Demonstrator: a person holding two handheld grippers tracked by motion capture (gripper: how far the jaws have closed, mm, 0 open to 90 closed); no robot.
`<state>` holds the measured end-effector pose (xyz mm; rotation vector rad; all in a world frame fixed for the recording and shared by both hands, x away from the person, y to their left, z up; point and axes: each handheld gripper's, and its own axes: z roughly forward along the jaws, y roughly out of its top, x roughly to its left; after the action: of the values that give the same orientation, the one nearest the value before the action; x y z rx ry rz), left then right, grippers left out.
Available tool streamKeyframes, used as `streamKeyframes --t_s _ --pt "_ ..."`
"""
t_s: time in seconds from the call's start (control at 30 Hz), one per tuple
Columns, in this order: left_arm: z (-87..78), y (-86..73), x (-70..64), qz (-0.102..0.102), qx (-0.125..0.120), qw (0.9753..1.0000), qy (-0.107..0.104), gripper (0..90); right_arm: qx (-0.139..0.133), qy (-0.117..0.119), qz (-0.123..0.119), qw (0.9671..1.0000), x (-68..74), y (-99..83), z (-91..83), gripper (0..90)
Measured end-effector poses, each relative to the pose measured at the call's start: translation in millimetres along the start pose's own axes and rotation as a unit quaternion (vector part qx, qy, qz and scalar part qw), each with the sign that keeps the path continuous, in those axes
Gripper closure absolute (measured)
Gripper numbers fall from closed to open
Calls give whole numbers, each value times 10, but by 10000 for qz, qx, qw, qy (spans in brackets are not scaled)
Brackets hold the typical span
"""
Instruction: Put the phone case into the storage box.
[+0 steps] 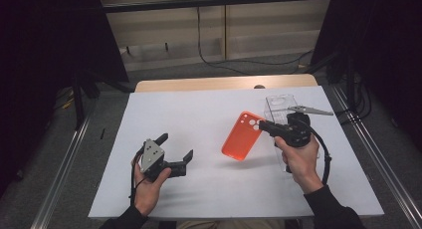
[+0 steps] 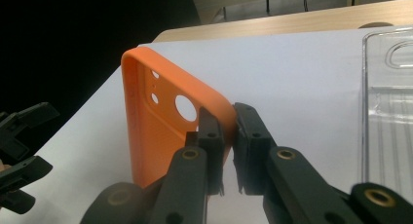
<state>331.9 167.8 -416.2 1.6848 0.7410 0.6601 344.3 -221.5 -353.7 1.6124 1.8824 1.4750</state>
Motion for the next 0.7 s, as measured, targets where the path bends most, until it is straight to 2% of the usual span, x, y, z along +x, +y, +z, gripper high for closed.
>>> streamKeyframes --t_s 0.27,0.37,0.43,0.5,0.57,0.7 --pt "-102 -41 97 -71 -13 9999 128 17 -31 -94 -112 9999 -22 12 -9 826" --pt "-149 -28 104 104 -48 9998 158 18 -51 -133 -124 9998 -33 18 -13 827" --pt "-182 -23 109 27 -118 9998 166 18 -64 -122 -128 9998 -45 28 -22 827" --pt "-223 -29 126 60 -123 9996 245 18 -91 -135 -157 9997 -55 45 -32 827" --pt "-258 -43 149 -7 -143 9995 270 19 -125 -147 -170 9997 -67 65 -45 827" --pt "-329 -83 204 -10 -122 9992 388 22 -215 -185 -196 9994 -101 111 -86 827"
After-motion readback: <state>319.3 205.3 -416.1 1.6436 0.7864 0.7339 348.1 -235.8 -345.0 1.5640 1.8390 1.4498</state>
